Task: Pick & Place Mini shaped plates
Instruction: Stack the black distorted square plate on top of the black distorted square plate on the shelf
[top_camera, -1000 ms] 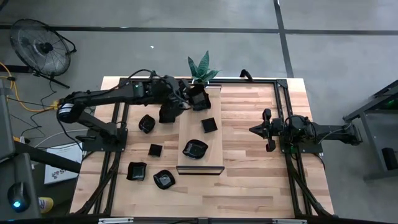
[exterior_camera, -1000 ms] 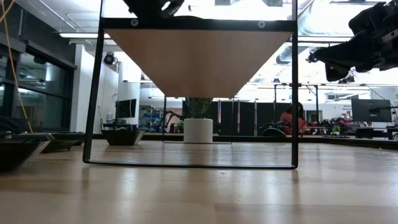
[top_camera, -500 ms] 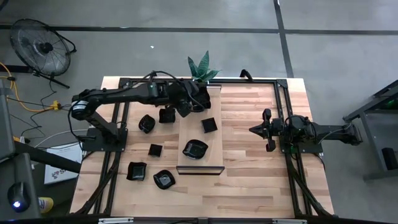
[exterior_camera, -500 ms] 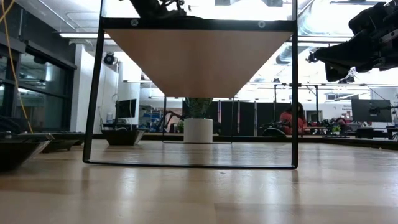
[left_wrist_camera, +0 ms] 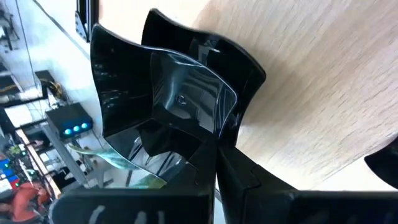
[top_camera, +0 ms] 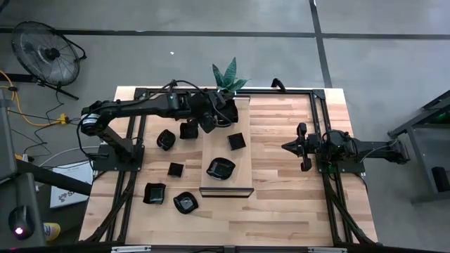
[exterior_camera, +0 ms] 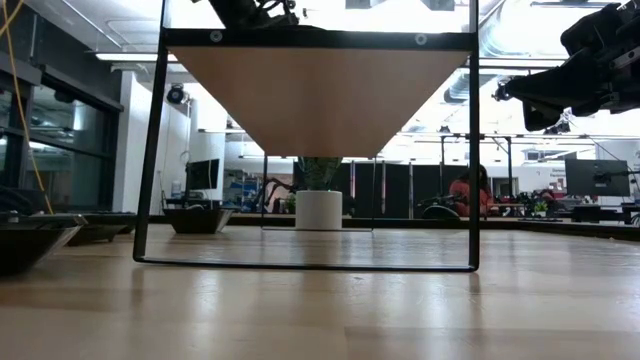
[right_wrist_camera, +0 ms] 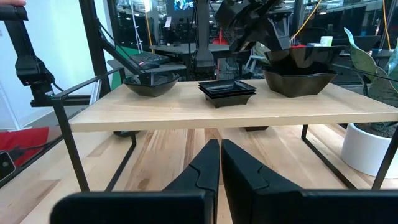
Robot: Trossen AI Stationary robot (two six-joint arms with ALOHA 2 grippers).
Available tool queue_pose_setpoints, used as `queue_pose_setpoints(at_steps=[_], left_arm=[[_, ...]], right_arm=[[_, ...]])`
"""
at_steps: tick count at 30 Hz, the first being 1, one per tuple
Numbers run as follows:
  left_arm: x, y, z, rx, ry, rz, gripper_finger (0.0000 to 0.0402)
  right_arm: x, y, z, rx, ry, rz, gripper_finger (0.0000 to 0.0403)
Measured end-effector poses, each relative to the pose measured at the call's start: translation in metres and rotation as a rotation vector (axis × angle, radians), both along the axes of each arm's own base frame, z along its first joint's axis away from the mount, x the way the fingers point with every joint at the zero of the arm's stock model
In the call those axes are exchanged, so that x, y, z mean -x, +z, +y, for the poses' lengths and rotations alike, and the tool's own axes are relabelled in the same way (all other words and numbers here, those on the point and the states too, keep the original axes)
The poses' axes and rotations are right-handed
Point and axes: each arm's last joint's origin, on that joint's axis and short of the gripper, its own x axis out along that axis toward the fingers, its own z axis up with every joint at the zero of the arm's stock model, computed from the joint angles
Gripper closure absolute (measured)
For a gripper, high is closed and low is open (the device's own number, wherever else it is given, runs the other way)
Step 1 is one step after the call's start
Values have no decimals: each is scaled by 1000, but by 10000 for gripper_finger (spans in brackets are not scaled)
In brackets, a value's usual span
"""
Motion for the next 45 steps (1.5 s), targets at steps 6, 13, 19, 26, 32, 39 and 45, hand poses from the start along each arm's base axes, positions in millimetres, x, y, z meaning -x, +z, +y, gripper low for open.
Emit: queue_pose_setpoints(at_steps=[6,13,19,26,32,39,45], left_arm=[[0,0,0,-8,-26,8,401],[0,0,-1,1,-32,8,402],[0,0,-1,3,-30,8,402],[0,0,-1,9,-27,4,402],[0,0,-1,22,-24,-2,402],[0,-1,-1,51,17,-20,400],[0,-1,-1,56,25,-24,361]], right_arm=[[0,0,0,0,0,-1,391],[0,0,0,0,0,0,391],[0,0,0,0,0,0,391],[0,0,0,0,0,0,391],[0,0,0,0,0,0,391],[0,0,0,0,0,0,391],[0,0,0,0,0,0,391]])
